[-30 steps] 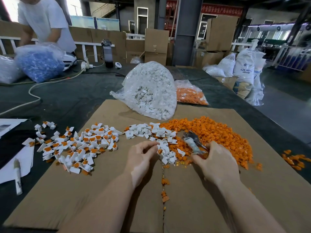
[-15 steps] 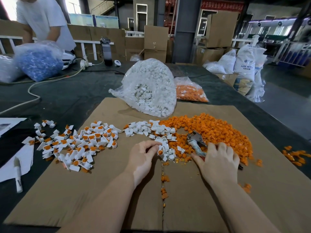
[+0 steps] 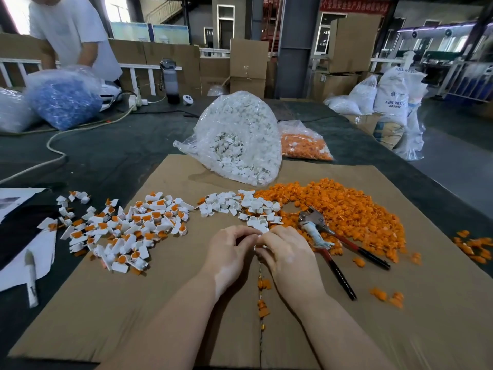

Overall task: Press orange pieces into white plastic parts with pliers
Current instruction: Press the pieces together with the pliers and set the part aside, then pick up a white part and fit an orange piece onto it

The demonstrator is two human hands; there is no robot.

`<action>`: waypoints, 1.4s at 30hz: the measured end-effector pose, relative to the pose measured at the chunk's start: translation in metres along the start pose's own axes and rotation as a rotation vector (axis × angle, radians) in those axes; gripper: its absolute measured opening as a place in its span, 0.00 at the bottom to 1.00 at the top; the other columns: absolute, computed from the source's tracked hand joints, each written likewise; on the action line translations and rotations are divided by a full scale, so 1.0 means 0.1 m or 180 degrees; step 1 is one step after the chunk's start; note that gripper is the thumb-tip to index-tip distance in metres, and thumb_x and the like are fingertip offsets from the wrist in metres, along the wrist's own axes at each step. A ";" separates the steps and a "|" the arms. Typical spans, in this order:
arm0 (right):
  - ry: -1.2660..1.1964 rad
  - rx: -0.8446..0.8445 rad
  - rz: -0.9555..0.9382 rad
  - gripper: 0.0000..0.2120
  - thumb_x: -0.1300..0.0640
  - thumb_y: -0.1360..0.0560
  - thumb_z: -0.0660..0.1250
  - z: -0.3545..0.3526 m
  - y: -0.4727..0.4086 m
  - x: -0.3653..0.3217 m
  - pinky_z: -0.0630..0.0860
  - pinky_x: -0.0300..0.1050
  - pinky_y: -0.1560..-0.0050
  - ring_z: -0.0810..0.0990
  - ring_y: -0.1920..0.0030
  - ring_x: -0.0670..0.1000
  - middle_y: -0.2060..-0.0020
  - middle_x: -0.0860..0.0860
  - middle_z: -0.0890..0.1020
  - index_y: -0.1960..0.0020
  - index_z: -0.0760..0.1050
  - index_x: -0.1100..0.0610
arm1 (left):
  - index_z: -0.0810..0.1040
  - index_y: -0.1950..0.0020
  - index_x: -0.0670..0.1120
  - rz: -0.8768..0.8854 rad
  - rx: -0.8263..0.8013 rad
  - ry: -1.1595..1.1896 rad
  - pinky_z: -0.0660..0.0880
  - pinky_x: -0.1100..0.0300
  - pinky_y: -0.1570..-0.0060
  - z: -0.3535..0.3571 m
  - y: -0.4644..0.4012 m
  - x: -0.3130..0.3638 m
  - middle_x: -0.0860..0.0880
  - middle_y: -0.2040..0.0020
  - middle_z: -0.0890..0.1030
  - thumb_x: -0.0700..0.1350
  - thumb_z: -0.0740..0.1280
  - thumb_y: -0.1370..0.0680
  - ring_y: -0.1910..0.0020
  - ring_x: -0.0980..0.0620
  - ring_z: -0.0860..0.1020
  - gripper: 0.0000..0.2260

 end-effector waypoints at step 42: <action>-0.0348 0.0753 0.1892 0.04 0.63 0.25 0.66 -0.09 0.16 0.36 0.65 0.39 0.53 0.69 0.55 0.46 0.57 0.50 0.81 0.53 0.80 0.58 | 0.77 0.53 0.54 -0.0066 0.0358 0.0114 0.65 0.81 0.59 -0.02 0.08 0.02 0.53 0.54 0.76 0.40 0.68 0.24 0.55 0.61 0.73 0.08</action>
Point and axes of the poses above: each hand's wrist, its own y-axis away from the middle knuckle, its own z-axis out of the palm, x = y × z, the point moved 4 cm from there along -y, towards the middle knuckle
